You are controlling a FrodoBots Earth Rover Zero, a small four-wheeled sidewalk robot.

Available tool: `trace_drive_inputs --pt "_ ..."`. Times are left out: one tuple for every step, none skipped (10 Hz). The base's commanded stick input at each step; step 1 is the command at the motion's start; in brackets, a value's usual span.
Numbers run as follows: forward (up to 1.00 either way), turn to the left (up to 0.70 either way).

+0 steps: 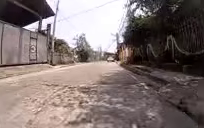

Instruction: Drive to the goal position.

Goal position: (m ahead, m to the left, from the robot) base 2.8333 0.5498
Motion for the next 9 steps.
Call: trace_drive_inputs --pt "1.0 0.03" --pt "1.0 0.03" --pt "1.0 0.03" --pt "1.0 0.03" --pt "1.0 0.03" --pt "1.0 0.03" --pt "1.0 0.03" --pt "1.0 0.03" --pt "1.0 0.03"
